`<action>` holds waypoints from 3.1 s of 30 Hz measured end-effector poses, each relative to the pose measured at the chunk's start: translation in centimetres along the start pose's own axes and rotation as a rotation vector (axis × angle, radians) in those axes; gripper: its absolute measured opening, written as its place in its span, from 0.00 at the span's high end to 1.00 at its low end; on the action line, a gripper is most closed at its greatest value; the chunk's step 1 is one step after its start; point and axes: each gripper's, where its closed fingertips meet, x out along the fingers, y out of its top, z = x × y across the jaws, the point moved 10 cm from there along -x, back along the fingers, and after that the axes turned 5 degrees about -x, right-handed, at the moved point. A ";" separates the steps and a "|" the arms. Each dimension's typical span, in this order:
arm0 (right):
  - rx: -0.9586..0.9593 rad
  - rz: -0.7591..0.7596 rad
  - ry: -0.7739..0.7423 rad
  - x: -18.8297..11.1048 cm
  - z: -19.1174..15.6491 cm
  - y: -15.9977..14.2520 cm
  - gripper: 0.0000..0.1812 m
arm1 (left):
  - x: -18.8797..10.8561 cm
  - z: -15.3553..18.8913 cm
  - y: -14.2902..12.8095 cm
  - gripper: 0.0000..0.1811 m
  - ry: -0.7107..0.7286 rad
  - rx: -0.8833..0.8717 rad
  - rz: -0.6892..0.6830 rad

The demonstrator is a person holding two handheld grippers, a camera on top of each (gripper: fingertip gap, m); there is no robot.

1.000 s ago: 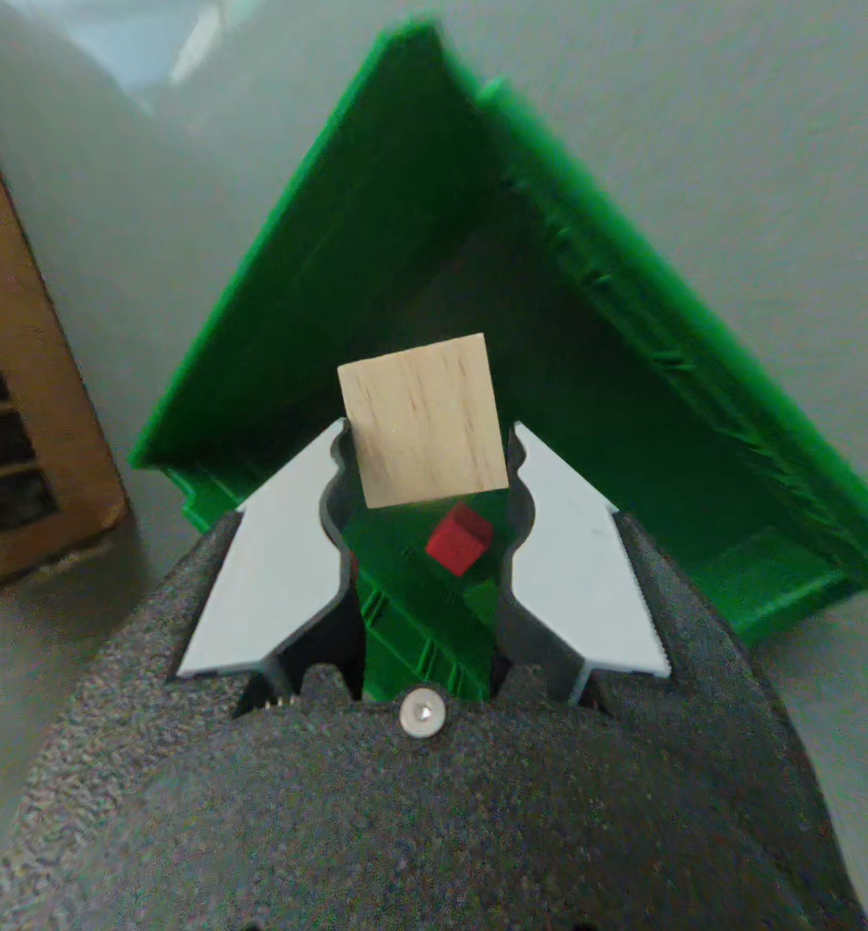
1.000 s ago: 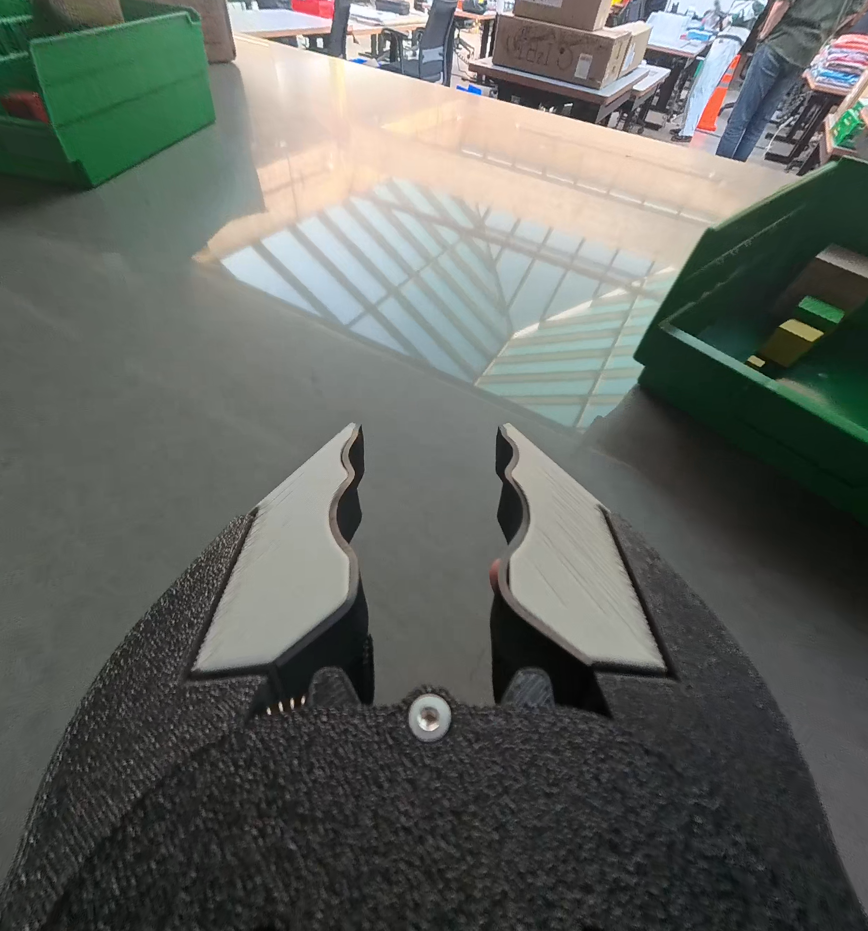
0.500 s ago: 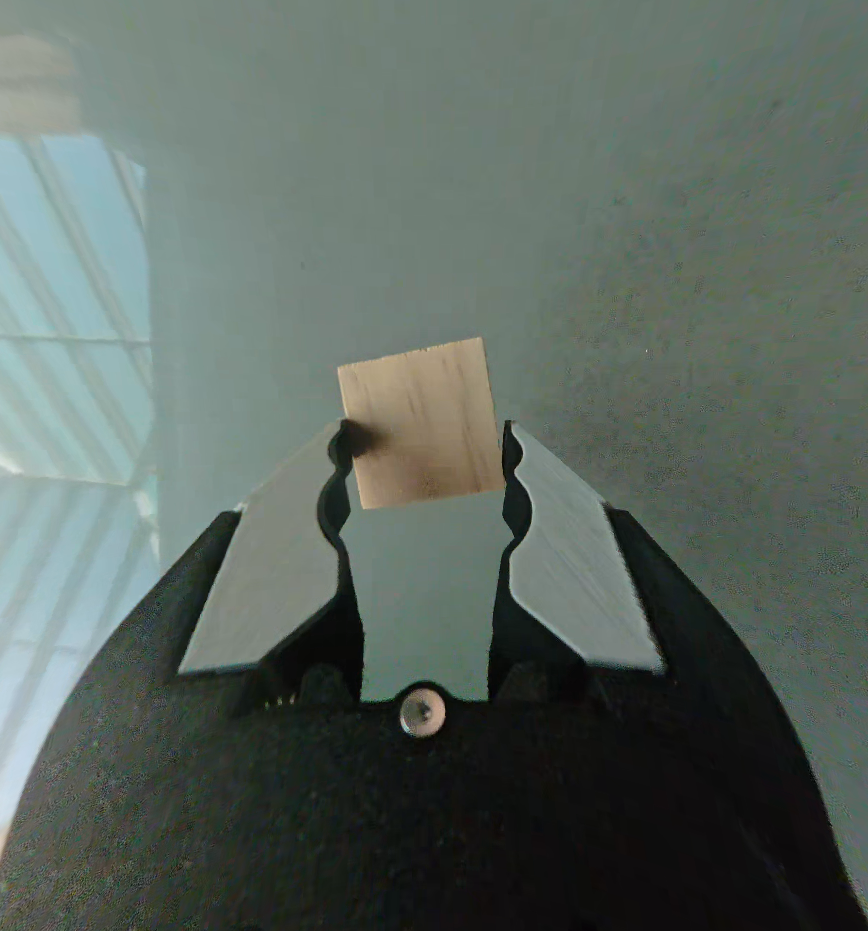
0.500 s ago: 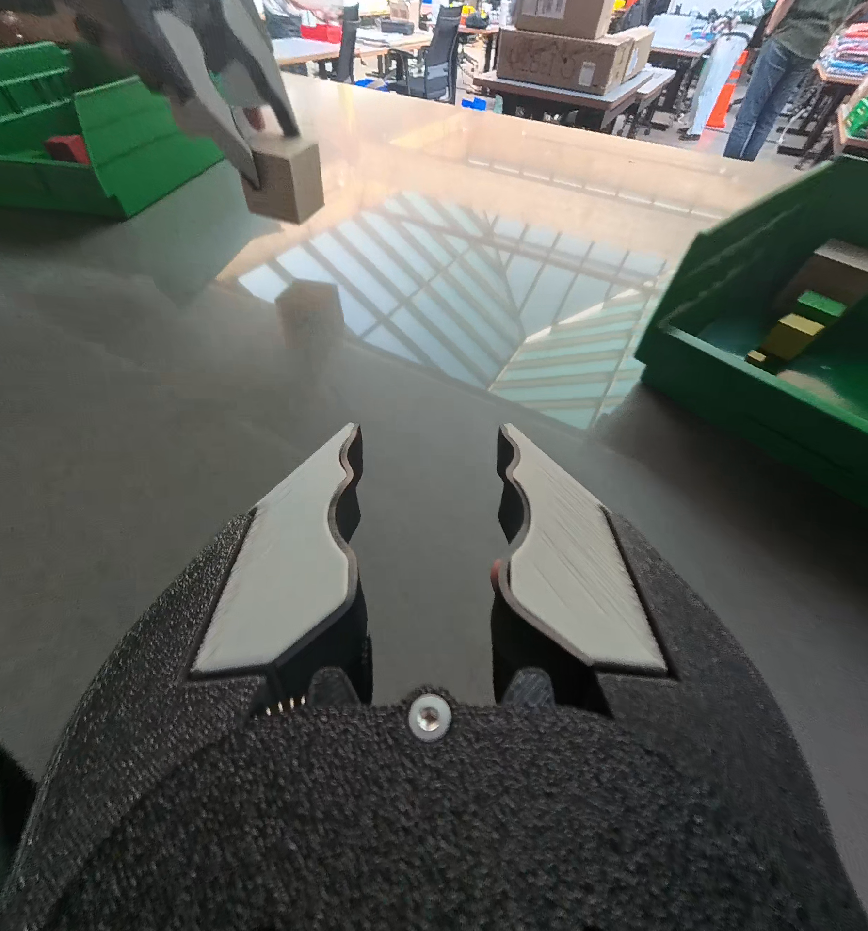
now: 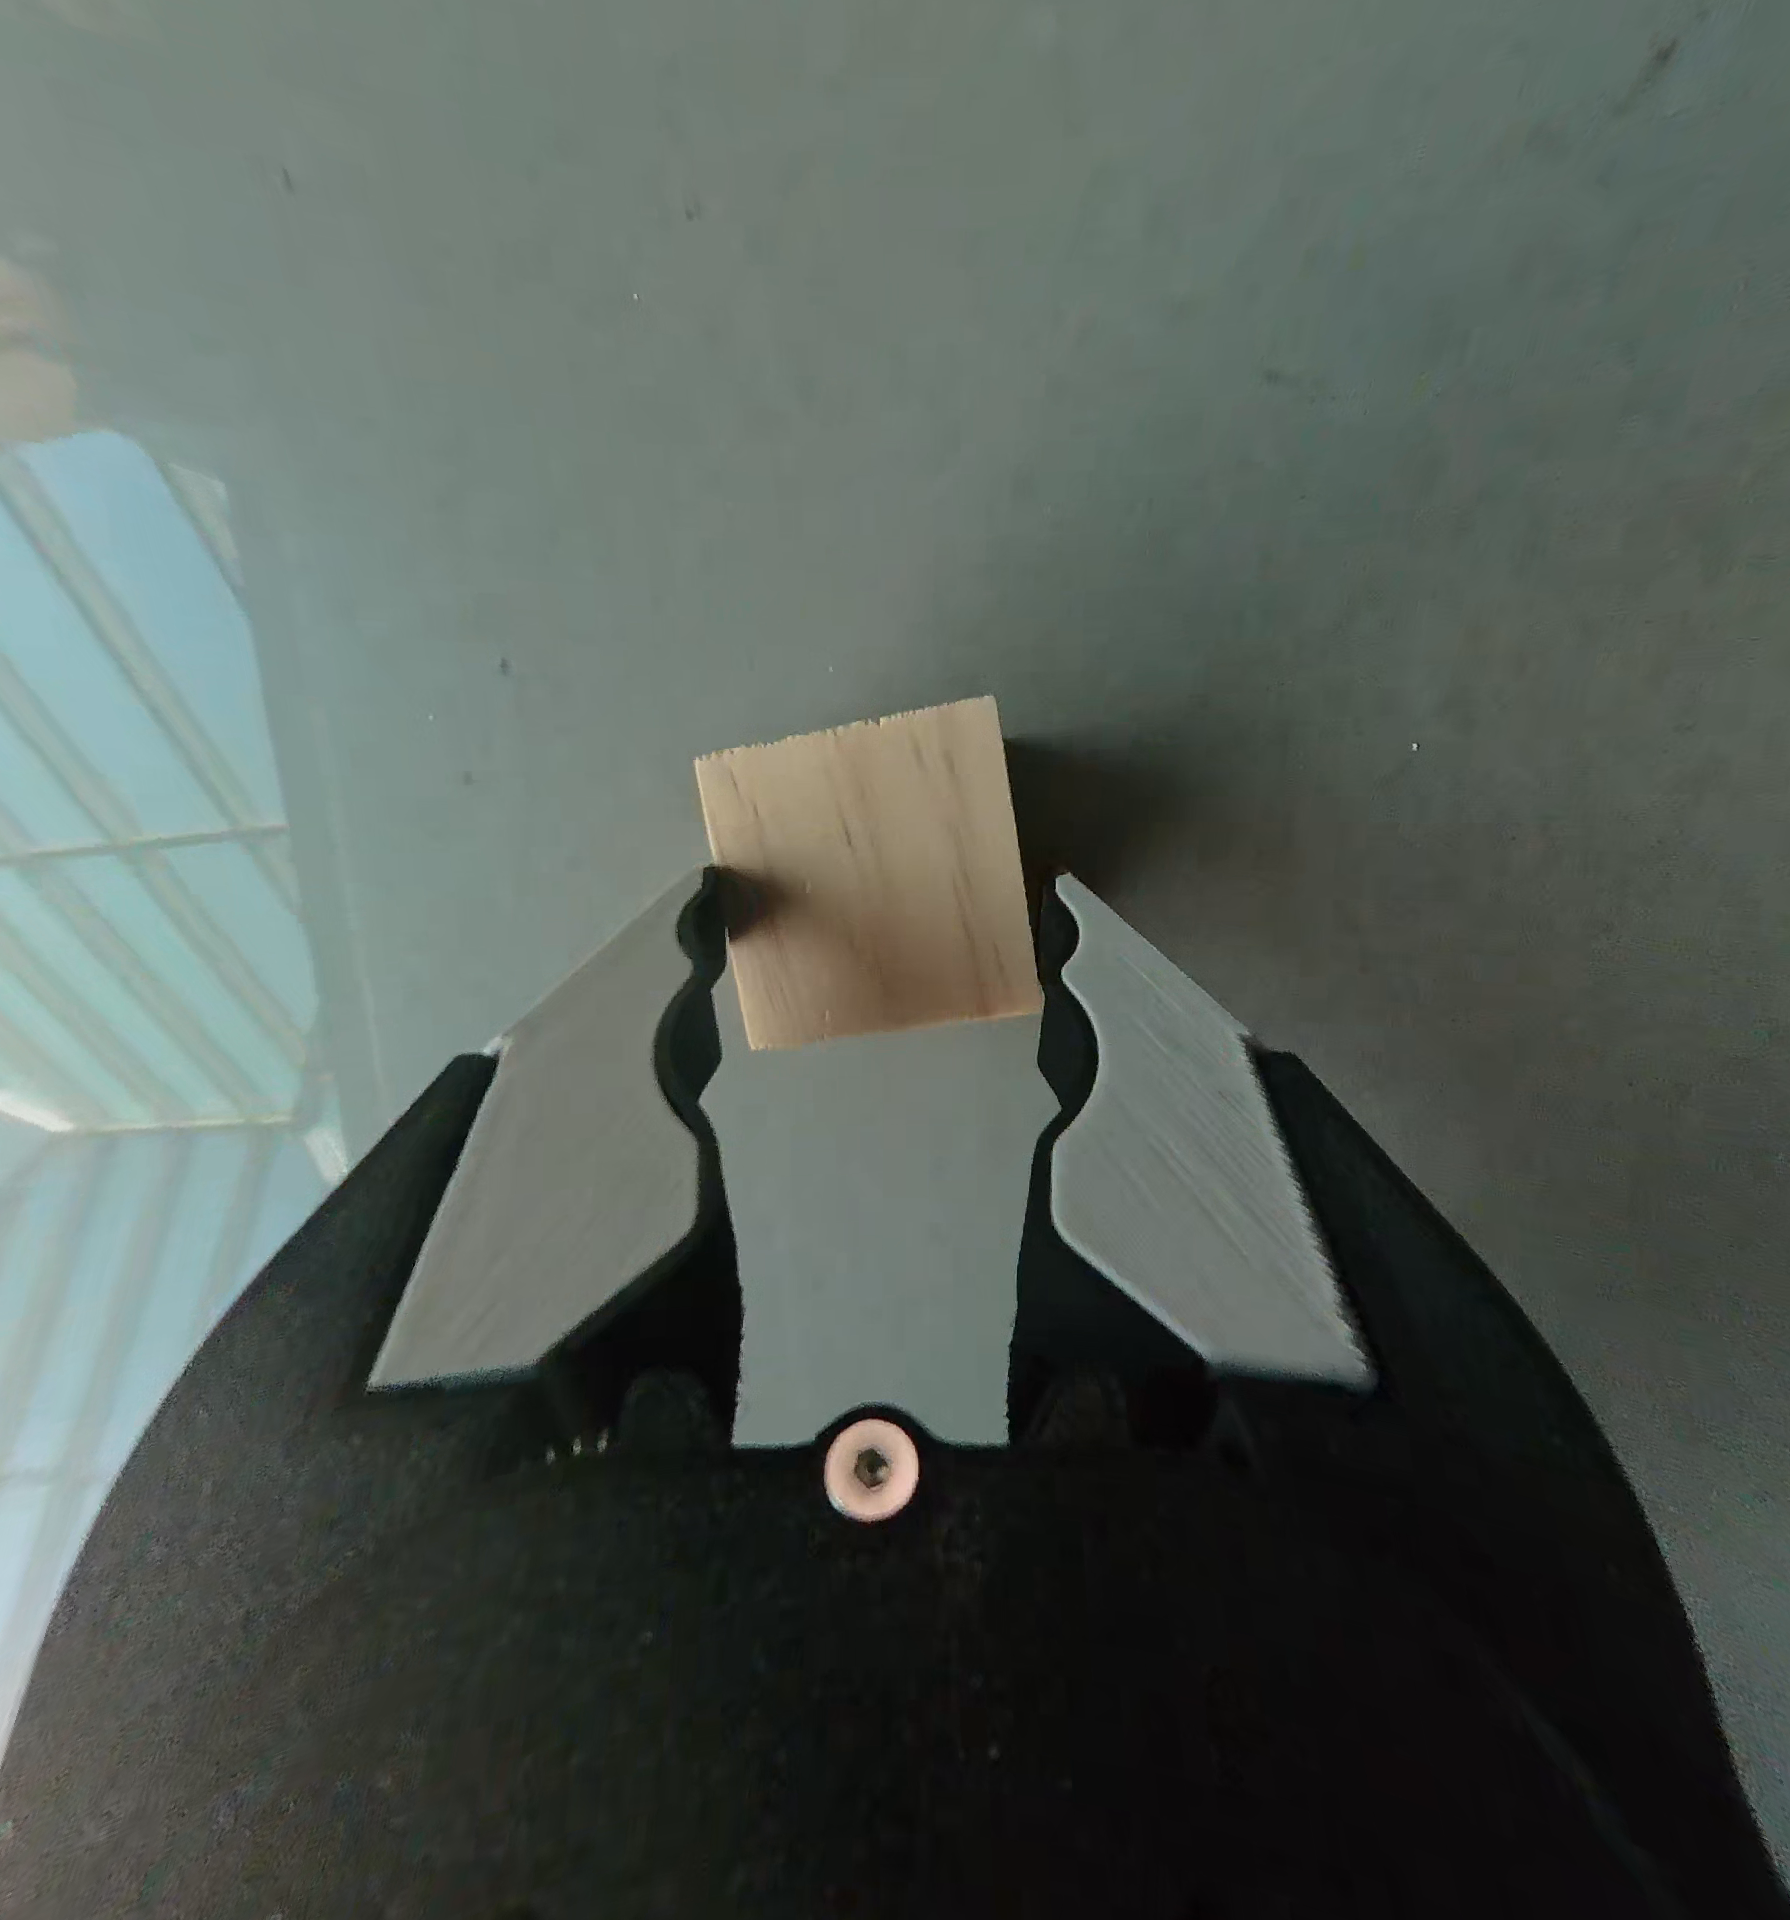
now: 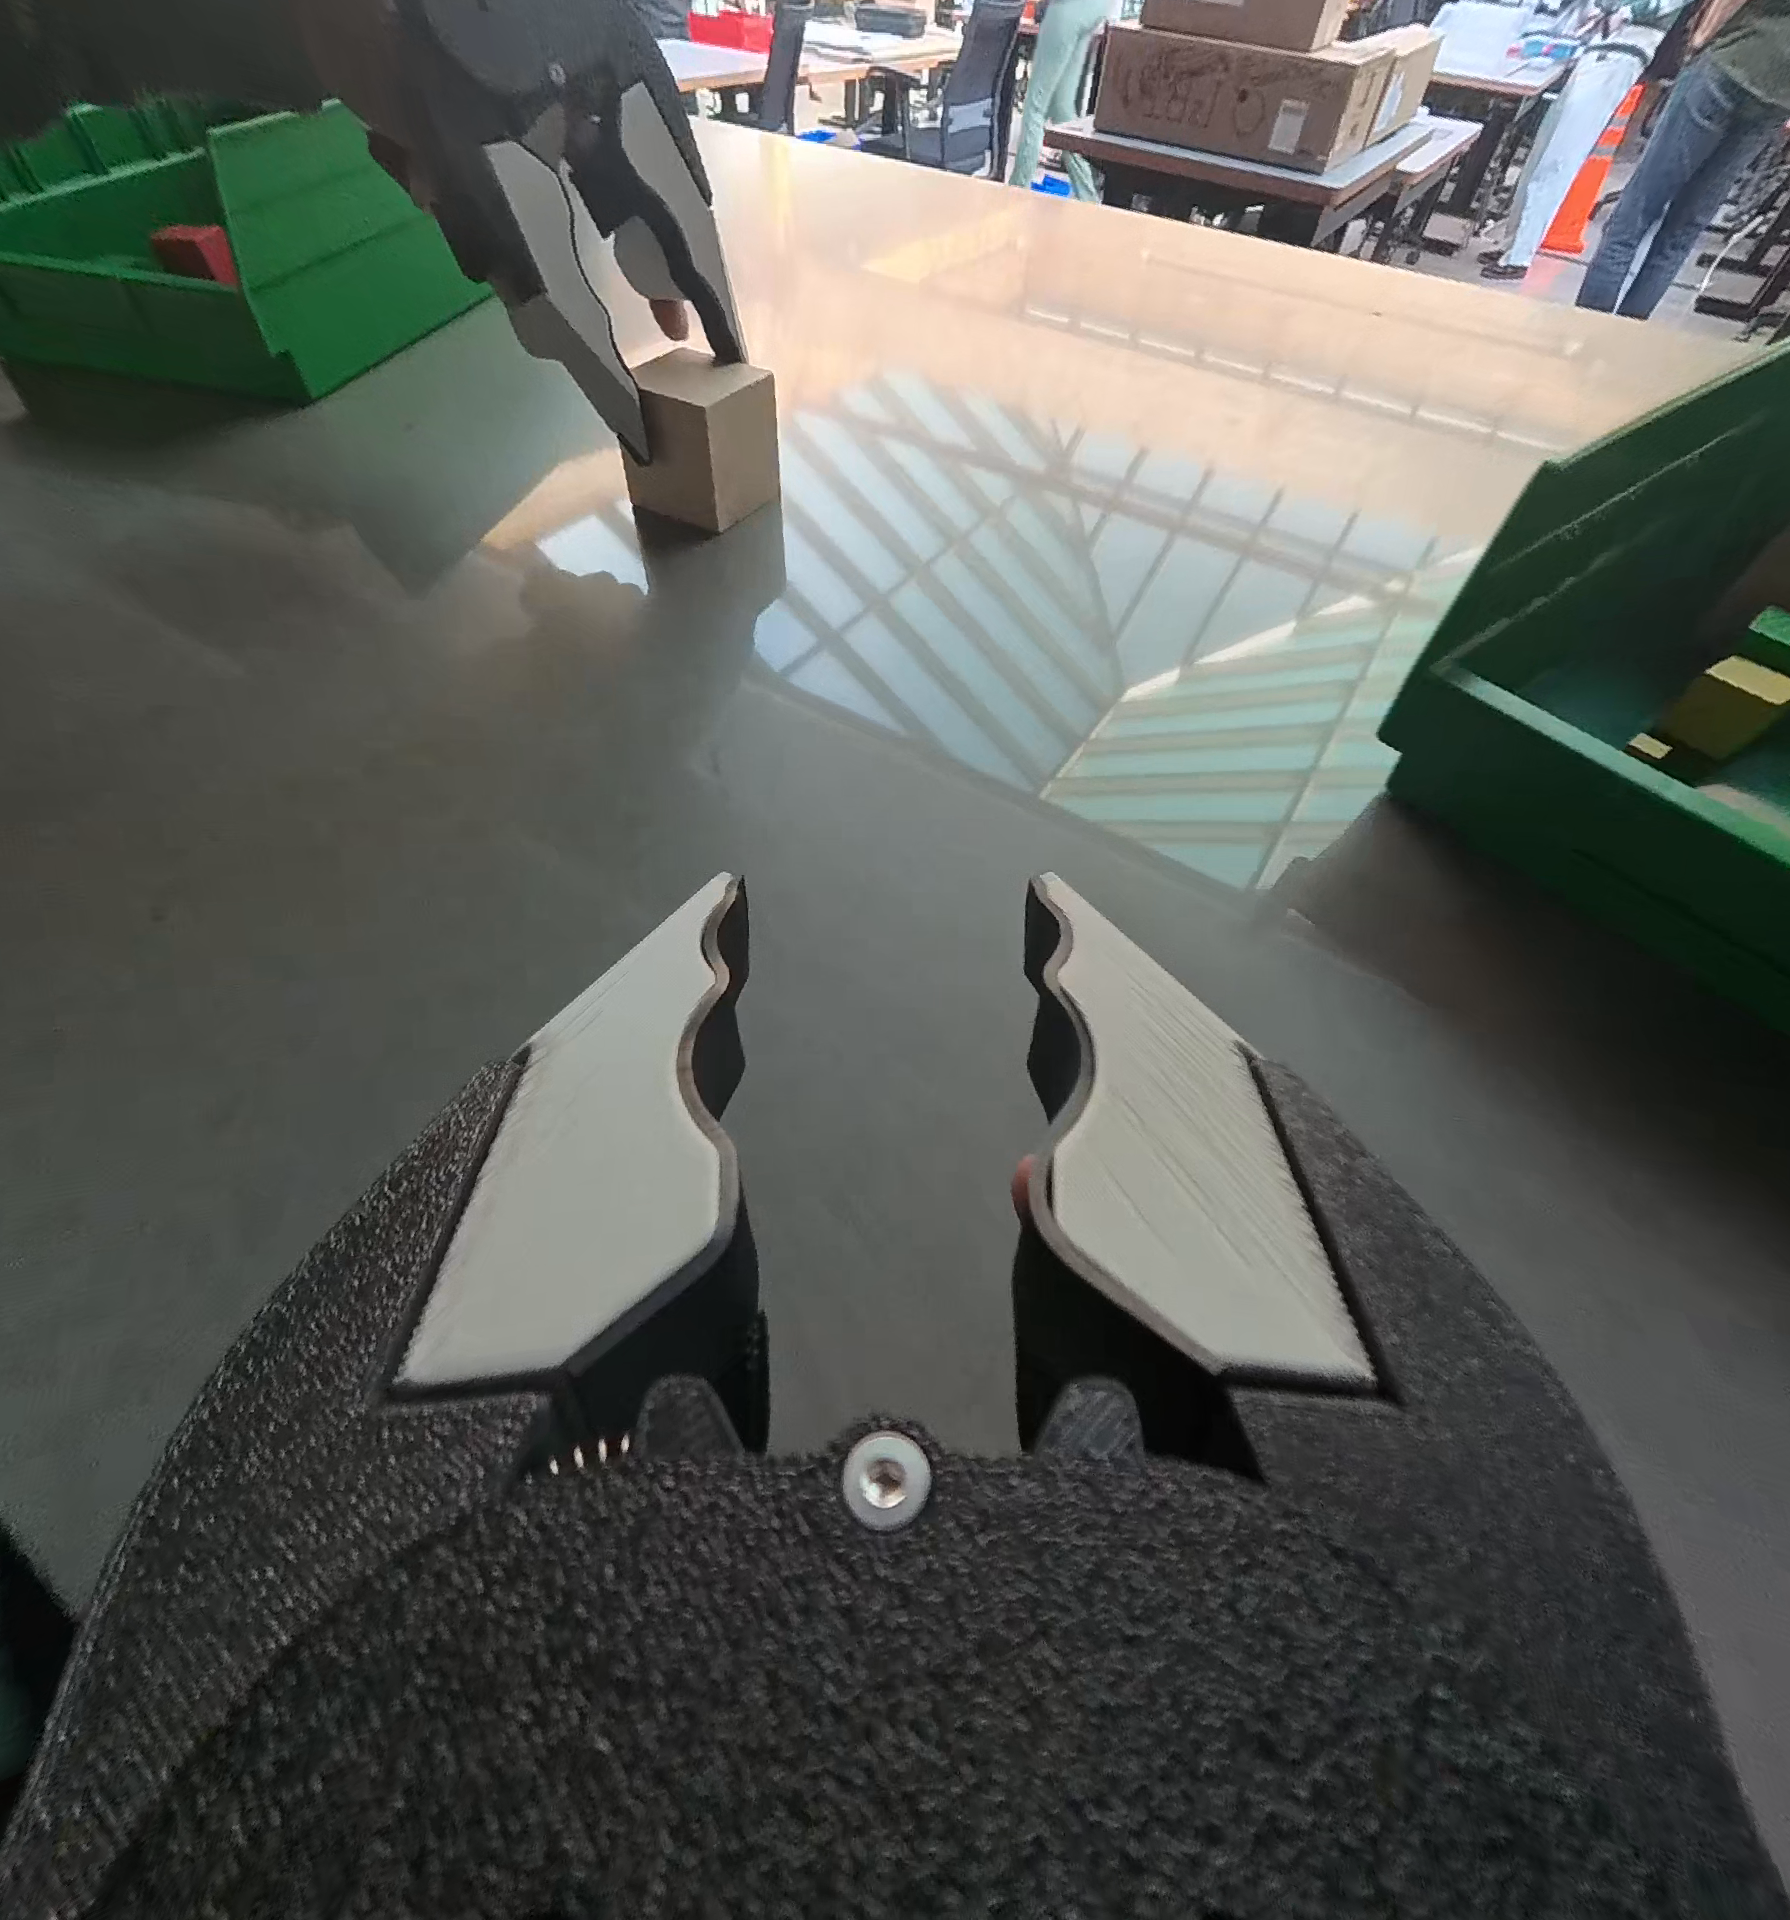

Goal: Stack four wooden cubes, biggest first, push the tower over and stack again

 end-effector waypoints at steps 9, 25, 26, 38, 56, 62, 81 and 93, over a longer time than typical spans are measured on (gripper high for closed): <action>0.006 0.013 -0.017 0.1 0.2 0.3 0.66 | -4.1 -0.1 1.0 0.65 0.104 -0.083 0.211; -0.034 0.046 0.114 2.2 -1.7 1.2 0.67 | -23.8 2.4 -24.3 0.65 0.678 -1.334 0.085; -0.036 0.053 0.121 2.3 -1.8 1.4 0.67 | -22.9 2.6 -25.4 0.66 0.665 -1.380 0.049; -0.032 0.059 0.105 1.6 -1.2 1.1 0.68 | -15.7 1.0 -28.3 0.63 0.456 -1.400 -0.425; 0.005 0.023 0.060 1.3 -0.7 0.0 0.68 | -14.7 0.2 -27.8 0.83 0.245 -0.781 -0.588; -0.003 0.025 0.076 1.4 -0.9 0.4 0.68 | -20.8 -1.0 -16.2 0.83 0.283 -0.560 -0.365; 0.024 0.002 0.009 -0.9 -0.3 0.2 0.67 | -4.6 -1.4 5.2 0.83 0.057 -0.164 -0.383; 0.027 -0.017 0.016 -0.5 -0.5 -0.3 0.67 | -1.8 -0.9 5.6 0.83 0.028 -0.156 -0.434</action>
